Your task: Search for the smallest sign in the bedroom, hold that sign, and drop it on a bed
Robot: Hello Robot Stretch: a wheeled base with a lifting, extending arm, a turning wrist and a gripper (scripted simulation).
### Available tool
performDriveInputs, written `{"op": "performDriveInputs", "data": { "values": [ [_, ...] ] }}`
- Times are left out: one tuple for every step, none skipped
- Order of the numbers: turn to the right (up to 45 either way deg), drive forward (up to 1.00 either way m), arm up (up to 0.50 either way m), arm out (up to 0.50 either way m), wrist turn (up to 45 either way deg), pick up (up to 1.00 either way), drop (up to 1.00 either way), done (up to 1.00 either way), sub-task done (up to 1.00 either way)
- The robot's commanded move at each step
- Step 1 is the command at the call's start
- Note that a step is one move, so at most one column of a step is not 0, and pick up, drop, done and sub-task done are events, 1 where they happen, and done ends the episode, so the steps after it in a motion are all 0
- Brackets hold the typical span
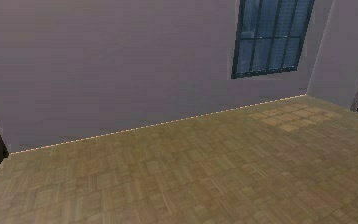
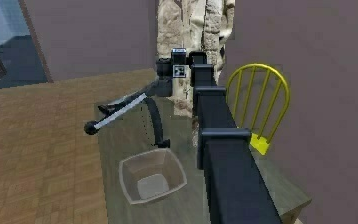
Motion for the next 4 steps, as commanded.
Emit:
{"op": "performDriveInputs", "data": {
  "values": [
    [0.0,0.00,0.00,0.00,45.0,0.00,0.00,0.00,0.00],
    [0.0,0.00,0.00,0.00,27.0,0.00,0.00,0.00,0.00],
    [0.0,0.00,-0.22,0.00,0.0,0.00,0.00,0.00,0.00],
    [0.0,0.00,0.00,0.00,0.0,1.00,0.00,0.00,0.00]
  ]
}}
